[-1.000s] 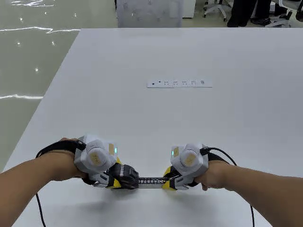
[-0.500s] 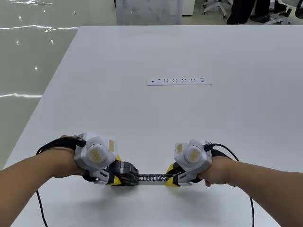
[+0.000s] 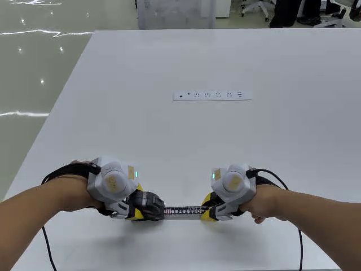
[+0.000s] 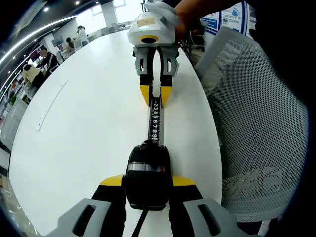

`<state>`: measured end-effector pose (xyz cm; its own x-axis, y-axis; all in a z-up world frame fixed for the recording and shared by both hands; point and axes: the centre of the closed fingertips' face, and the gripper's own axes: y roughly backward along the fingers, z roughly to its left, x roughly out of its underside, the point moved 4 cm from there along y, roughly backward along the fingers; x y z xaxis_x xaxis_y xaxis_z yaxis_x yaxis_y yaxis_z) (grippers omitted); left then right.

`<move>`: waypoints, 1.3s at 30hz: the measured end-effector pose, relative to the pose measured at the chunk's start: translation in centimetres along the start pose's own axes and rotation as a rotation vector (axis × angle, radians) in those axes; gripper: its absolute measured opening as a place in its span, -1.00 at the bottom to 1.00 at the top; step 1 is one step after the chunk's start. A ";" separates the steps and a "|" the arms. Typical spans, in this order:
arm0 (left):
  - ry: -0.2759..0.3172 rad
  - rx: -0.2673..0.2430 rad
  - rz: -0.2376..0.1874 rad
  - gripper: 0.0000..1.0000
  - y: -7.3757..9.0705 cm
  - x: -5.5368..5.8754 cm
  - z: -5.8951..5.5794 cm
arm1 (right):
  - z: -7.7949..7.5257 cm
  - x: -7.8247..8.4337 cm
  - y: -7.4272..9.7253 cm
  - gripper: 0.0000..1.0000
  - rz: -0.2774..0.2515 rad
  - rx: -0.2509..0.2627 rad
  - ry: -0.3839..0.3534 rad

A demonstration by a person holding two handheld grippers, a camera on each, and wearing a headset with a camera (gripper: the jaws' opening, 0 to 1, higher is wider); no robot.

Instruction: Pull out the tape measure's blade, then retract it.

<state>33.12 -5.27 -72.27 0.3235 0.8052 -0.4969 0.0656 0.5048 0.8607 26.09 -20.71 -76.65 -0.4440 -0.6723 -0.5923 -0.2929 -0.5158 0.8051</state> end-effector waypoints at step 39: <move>0.008 -0.003 -0.001 -0.41 0.0 0.0 0.0 | -0.4 2.1 1.6 -0.74 0.009 0.009 -0.012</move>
<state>33.12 -5.32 -72.26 0.3157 0.8072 -0.4987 0.0630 0.5066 0.8599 25.03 -23.20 -76.66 -0.4568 -0.6707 -0.5844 -0.2962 -0.5048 0.8108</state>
